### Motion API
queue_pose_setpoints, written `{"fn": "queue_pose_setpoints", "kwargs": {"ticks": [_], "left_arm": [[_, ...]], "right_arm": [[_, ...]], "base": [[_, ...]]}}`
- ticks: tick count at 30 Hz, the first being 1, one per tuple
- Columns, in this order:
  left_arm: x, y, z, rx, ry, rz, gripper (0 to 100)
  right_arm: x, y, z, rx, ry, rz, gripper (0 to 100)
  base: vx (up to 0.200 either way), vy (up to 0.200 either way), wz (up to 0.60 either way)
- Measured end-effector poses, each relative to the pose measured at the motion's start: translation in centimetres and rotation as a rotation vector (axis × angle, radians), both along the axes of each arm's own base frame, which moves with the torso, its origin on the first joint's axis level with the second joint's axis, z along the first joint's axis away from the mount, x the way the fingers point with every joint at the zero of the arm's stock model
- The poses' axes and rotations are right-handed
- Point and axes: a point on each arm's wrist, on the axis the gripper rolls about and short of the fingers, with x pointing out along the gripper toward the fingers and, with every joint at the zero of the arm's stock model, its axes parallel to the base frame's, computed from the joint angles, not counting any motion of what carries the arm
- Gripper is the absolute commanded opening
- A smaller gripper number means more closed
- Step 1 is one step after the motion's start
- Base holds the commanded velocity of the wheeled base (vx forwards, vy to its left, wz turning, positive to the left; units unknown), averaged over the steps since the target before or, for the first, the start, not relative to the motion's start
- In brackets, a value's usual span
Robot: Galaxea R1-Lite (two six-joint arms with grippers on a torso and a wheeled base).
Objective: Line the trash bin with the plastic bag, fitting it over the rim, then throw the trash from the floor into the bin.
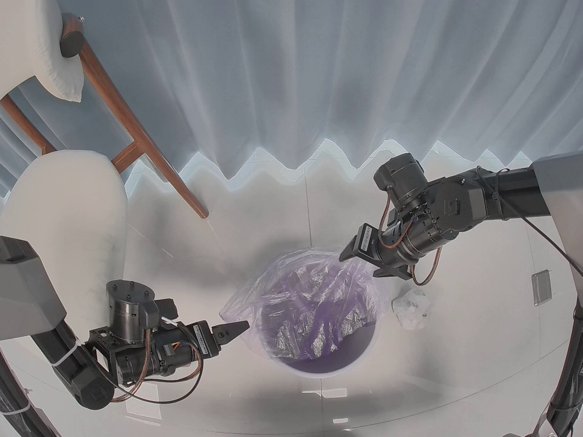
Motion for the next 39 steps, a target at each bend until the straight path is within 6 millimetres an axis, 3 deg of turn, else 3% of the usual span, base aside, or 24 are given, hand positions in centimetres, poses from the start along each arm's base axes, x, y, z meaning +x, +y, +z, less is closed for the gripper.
{"fn": "queue_pose_setpoints", "kwargs": {"ticks": [9, 15, 23, 29, 39], "left_arm": [[-0.1, -0.2, 0.1, -0.001, -0.003, -0.008, 100], [-0.1, -0.2, 0.1, -0.001, -0.004, -0.01, 100], [-0.3, -0.4, -0.1, 0.002, 0.003, -0.023, 100], [-0.7, -0.8, -0.4, 0.01, 0.019, -0.043, 100], [-1.4, -1.0, -0.5, 0.003, 0.021, -0.064, 100]], "right_arm": [[0.6, -0.3, -0.6, -0.07, -0.031, 0.03, 0], [-0.7, -0.5, -0.7, -0.109, -0.013, 0.058, 0], [-5.6, 0.2, -1.3, -0.121, 0.071, 0.145, 0], [-10.0, 0.9, -2.9, -0.132, 0.105, 0.227, 0], [-14.4, 1.7, -5.7, -0.096, 0.011, 0.319, 0]], "base": [[0.0, 0.0, 0.0], [0.0, 0.0, 0.0], [0.0, 0.0, 0.0], [0.0, 0.0, 0.0], [-0.02, 0.0, 0.0]]}}
